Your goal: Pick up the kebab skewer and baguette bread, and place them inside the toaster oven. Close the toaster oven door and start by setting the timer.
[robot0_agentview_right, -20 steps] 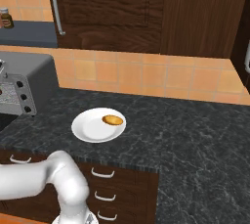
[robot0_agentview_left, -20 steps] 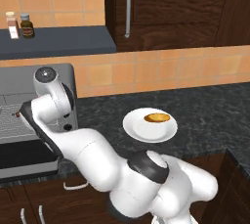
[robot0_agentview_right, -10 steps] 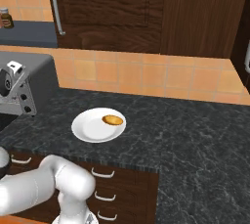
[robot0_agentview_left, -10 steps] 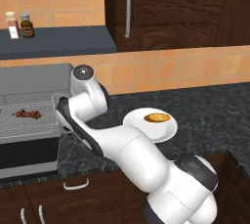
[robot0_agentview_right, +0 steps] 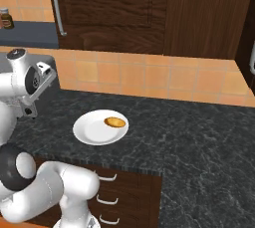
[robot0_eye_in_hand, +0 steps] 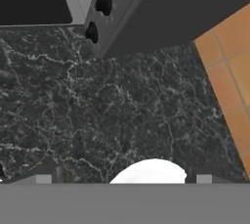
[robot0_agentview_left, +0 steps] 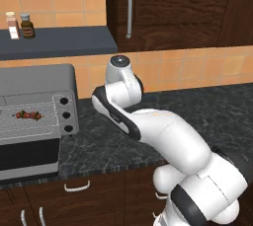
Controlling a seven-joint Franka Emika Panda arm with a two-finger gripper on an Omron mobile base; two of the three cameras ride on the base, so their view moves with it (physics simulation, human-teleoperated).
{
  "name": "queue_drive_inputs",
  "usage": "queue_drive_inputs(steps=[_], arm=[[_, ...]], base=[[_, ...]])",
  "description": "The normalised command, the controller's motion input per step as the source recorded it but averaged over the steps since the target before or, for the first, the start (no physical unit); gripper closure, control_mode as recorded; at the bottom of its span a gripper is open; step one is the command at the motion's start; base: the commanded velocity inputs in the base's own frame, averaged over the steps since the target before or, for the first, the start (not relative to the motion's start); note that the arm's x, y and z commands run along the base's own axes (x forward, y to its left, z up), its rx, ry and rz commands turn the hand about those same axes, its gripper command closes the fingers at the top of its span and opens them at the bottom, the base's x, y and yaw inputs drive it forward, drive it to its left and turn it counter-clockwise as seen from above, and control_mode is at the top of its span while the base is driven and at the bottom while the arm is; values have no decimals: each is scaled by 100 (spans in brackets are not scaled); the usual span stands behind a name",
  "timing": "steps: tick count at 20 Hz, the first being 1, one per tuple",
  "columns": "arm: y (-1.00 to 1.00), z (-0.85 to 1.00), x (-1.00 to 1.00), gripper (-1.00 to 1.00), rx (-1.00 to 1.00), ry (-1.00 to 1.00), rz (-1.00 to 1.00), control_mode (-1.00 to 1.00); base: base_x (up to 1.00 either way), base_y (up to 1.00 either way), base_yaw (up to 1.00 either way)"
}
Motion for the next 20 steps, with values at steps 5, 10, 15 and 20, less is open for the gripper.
queue_drive_inputs(steps=[5, 10, 15, 20], arm=[[-100, 2, -1, -100, 0, 20, 0, -100], [-85, -6, -10, -100, 0, 28, 0, -100], [-96, -53, 0, -100, 0, 5, 0, -100], [-72, -57, 0, -100, -11, 0, 0, -100]], base=[[0, 0, 0], [0, 0, 0], [0, 0, 0], [0, 0, 0]])
